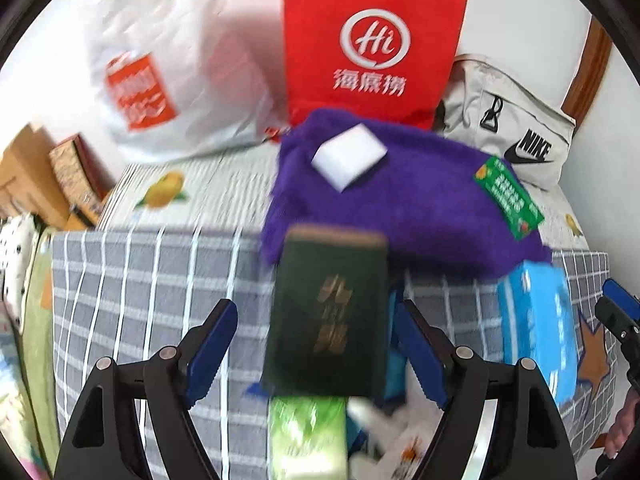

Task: Organize soft objects
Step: 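Move the left tool to the light green tissue pack while the right tool approaches the white tissue, then grip the light green tissue pack with the left tool while the right tool grips the white tissue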

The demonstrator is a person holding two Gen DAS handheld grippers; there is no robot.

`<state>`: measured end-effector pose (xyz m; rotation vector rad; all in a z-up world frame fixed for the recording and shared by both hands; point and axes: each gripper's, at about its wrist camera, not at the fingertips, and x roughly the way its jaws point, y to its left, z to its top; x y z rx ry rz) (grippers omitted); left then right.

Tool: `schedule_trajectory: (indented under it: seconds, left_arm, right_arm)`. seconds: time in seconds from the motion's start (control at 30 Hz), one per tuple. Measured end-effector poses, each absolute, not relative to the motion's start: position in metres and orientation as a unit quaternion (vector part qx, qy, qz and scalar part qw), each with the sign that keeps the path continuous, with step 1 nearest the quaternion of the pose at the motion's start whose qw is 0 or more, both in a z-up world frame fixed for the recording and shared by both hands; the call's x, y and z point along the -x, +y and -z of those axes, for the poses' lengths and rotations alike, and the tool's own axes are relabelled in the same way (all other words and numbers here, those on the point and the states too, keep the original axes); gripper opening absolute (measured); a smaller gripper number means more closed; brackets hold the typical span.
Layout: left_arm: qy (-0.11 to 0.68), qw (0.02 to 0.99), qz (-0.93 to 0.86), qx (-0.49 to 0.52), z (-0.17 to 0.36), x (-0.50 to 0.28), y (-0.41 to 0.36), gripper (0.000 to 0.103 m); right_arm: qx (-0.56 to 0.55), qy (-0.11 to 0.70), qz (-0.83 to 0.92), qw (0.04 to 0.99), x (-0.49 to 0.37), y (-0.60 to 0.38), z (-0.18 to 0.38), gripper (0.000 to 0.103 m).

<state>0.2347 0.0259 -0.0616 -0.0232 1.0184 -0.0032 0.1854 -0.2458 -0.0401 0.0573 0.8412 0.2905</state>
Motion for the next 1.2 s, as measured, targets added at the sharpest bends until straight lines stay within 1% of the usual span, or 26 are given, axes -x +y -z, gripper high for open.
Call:
schedule_trajectory:
  seconds: [0.17,0.33,0.47,0.67,0.77,0.8,0.83,0.87,0.9,0.93,0.97,1.2]
  left_arm:
    - [0.486,0.874,0.001,0.012,0.073,-0.195,0.038,0.080]
    - [0.497,0.868,0.007,0.013,0.094,-0.172,0.042,0.080]
    - [0.505,0.863,0.013,0.020,0.115,-0.165,0.042,0.080]
    - [0.521,0.854,0.014,0.001,0.147,-0.163,0.034,0.080]
    - [0.511,0.860,0.012,0.000,0.152,-0.164,0.035,0.080]
    - [0.510,0.860,0.010,0.000,0.152,-0.165,0.036,0.078]
    - [0.508,0.861,0.007,-0.003,0.152,-0.166,0.036,0.074]
    - [0.506,0.862,0.005,-0.011,0.152,-0.167,0.036,0.066]
    - [0.504,0.863,0.006,-0.018,0.152,-0.167,0.036,0.060]
    - [0.503,0.864,0.011,-0.021,0.151,-0.166,0.037,0.057]
    - [0.501,0.865,0.017,-0.023,0.150,-0.166,0.037,0.051]
    - [0.490,0.872,0.013,-0.017,0.139,-0.155,0.052,0.050]
  right_arm:
    - [-0.017,0.410,-0.161,0.897,-0.154,-0.229,0.050,0.050]
    - [-0.023,0.416,-0.172,0.893,-0.129,-0.221,0.059,0.050]
    - [-0.018,0.420,-0.171,0.891,-0.113,-0.220,0.069,0.050]
    - [-0.013,0.429,-0.157,0.889,-0.096,-0.225,0.083,0.050]
    - [-0.019,0.433,-0.154,0.888,-0.091,-0.228,0.089,0.050]
    - [-0.020,0.436,-0.154,0.886,-0.091,-0.228,0.092,0.050]
    - [-0.019,0.440,-0.154,0.885,-0.091,-0.227,0.095,0.050]
    - [-0.017,0.442,-0.154,0.883,-0.090,-0.226,0.097,0.050]
    - [-0.016,0.444,-0.156,0.882,-0.090,-0.225,0.099,0.050]
    - [-0.016,0.445,-0.157,0.881,-0.089,-0.224,0.100,0.050]
    - [-0.016,0.446,-0.159,0.881,-0.089,-0.223,0.101,0.050]
    - [-0.012,0.451,-0.181,0.874,-0.089,-0.209,0.102,0.050]
